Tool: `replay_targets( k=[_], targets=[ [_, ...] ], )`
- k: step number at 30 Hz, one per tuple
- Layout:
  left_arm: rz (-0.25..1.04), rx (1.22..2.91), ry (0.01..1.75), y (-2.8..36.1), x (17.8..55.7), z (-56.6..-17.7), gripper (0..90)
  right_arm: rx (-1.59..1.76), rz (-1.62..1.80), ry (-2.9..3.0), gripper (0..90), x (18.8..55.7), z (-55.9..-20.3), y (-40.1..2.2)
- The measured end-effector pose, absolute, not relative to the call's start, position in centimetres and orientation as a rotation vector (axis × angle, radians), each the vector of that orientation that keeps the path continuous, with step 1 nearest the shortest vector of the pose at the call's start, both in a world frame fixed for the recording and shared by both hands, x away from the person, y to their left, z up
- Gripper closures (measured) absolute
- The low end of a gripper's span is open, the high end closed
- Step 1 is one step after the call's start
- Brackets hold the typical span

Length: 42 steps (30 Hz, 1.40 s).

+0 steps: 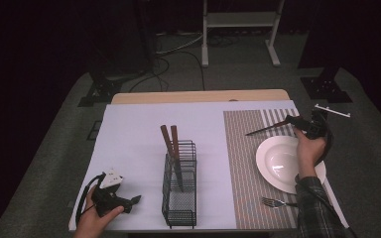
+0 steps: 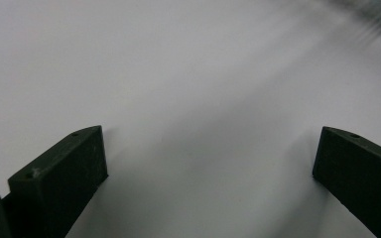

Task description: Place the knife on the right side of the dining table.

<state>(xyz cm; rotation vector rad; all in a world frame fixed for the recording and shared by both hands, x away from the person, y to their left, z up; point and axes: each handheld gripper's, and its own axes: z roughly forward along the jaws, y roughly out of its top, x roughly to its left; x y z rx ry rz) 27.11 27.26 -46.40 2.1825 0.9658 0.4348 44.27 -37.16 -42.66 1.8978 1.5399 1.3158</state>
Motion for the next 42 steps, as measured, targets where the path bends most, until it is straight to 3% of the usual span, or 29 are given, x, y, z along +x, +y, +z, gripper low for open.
replay_targets(
  k=[26, 42],
  targets=[
    [0.435, 2.182, 0.966, 27.3, 27.1, -46.4, 0.0, 2.041, 1.209, 1.566, 39.1, 44.9, -44.1, -38.0],
    [0.435, 2.182, 0.965, 27.3, 27.1, -46.4, 0.0, 2.18, 1.072, 1.616, 27.6, 46.0, -44.6, -37.8]
  ],
)
